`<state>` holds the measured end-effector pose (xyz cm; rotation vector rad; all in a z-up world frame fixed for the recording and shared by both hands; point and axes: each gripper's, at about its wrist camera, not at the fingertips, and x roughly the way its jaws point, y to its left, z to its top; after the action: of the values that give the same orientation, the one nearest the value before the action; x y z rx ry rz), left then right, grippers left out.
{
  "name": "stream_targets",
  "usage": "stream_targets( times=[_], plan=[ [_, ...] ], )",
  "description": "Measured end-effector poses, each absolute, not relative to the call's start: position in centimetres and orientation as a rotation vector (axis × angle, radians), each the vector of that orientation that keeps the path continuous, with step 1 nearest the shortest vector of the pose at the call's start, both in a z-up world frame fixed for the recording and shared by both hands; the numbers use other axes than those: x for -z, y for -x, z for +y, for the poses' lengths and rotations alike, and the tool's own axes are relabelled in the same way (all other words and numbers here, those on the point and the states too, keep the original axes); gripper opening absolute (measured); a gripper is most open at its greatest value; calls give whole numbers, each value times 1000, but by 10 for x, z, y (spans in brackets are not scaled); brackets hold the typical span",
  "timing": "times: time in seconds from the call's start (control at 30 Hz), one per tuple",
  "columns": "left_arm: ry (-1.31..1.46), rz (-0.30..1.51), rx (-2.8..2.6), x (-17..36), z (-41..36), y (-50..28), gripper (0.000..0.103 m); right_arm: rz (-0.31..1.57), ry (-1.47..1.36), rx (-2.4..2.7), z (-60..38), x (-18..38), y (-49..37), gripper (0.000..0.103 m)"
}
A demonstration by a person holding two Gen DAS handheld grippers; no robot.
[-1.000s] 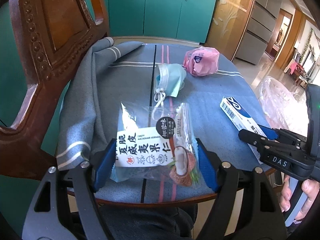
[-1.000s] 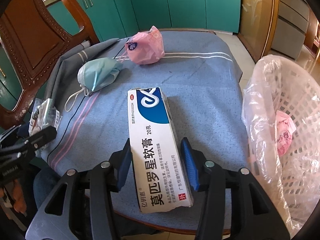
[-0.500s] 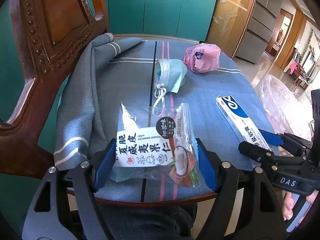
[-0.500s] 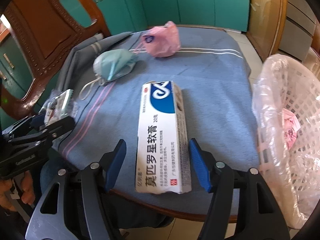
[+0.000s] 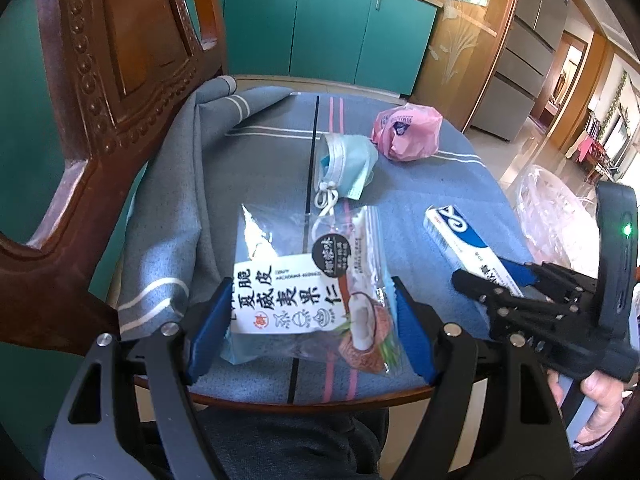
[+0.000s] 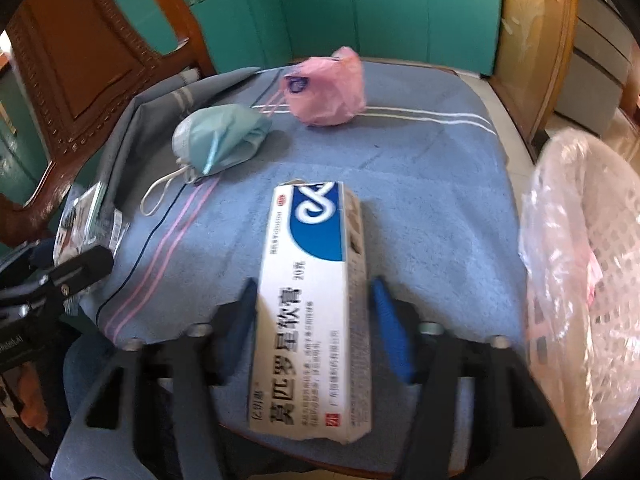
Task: Collect trash
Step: 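Carry the snack bag and ointment box over the wastebasket and open both grippers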
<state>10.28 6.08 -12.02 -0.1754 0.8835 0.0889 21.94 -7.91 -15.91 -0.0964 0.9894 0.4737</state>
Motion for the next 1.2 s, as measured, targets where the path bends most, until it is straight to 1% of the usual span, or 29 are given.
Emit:
stream_targets(
  times=[0.07,0.23,0.47,0.6,0.8,0.87,1.1,1.2],
  plan=[
    [178,876,-90,118,61,-102,77,985,100,-495,-77,158,-217,46],
    [194,829,-55,103,57,-96,77,929,68,-478,-93,138,-213,45],
    [157,764,12,76,27,-94,76,823,-66,-401,-163,94,-211,45],
    [133,758,52,69,4,-102,76,787,-107,-314,-206,81,-208,45],
    [178,772,250,59,-47,-130,76,765,-174,-170,-276,74,-200,45],
    [182,778,331,59,-76,-147,76,759,-199,-120,-301,73,-197,45],
    [190,851,534,70,-171,-195,76,751,-252,0,-363,74,-175,45],
    [173,883,592,80,-200,-209,80,751,-275,46,-385,76,-171,45]
  ],
)
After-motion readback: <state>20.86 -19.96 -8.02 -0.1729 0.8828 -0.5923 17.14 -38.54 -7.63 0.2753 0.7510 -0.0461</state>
